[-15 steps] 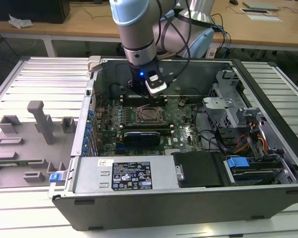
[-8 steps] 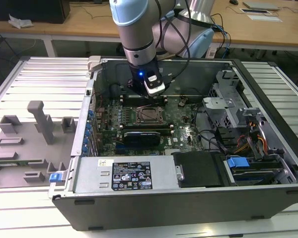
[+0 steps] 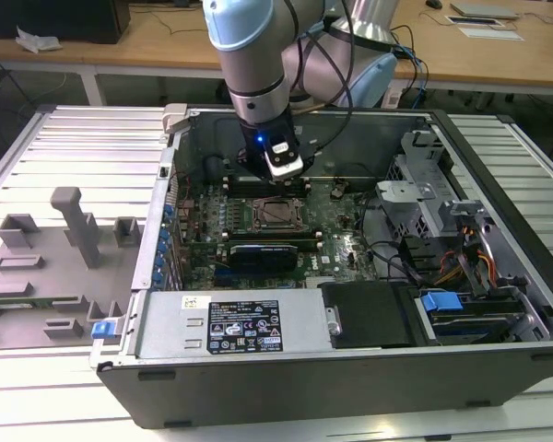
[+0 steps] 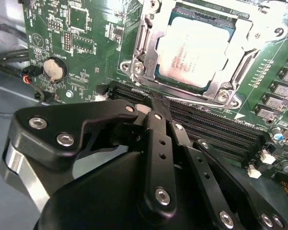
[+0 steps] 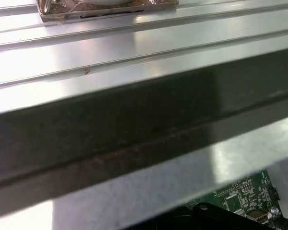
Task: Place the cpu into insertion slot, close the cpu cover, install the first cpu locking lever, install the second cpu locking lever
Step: 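Install the first cpu locking lever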
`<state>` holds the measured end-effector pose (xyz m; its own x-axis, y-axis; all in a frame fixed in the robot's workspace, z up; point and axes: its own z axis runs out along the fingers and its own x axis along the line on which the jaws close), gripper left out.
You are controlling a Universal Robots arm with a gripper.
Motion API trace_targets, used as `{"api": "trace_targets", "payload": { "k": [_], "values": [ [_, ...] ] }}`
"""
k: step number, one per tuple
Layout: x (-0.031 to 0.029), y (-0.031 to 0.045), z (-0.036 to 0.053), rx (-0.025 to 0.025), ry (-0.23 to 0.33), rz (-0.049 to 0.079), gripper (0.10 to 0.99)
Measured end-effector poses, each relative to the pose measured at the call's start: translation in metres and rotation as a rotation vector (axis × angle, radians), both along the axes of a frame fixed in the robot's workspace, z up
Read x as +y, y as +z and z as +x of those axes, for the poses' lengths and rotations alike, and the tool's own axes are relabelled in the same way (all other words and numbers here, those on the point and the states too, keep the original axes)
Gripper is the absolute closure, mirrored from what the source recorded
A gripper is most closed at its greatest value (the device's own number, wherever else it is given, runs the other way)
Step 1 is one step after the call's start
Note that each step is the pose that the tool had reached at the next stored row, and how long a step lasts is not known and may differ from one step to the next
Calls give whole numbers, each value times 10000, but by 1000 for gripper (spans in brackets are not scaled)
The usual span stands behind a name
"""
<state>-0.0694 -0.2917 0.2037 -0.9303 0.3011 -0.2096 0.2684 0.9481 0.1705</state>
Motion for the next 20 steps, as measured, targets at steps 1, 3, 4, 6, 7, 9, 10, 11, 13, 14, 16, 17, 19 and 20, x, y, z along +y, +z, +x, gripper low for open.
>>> {"api": "trace_targets", "payload": {
  "k": [1, 3, 4, 6, 7, 9, 10, 11, 13, 14, 16, 17, 19, 20],
  "values": [
    [2, -5, 0, 0, -53, -4, 980],
    [6, -22, 0, -1, -189, -12, 980],
    [7, -27, 0, -1, -234, -15, 980],
    [10, -42, 0, -1, -343, -16, 980],
    [10, -46, 0, 0, -385, -18, 980],
    [11, -56, 0, 1, -465, -20, 980],
    [12, -62, 1, 0, -498, -17, 980],
    [12, -67, 2, -3, -515, -12, 980],
    [12, -69, 2, 1, -528, -18, 980],
    [11, -69, 2, 1, -530, -17, 980],
    [12, -70, 2, -8, -529, 5, 980],
    [12, -70, 2, -17, -528, 22, 980],
    [12, -70, 3, -27, -521, 41, 980],
    [12, -71, 3, -28, -517, 42, 980]
  ]
}}
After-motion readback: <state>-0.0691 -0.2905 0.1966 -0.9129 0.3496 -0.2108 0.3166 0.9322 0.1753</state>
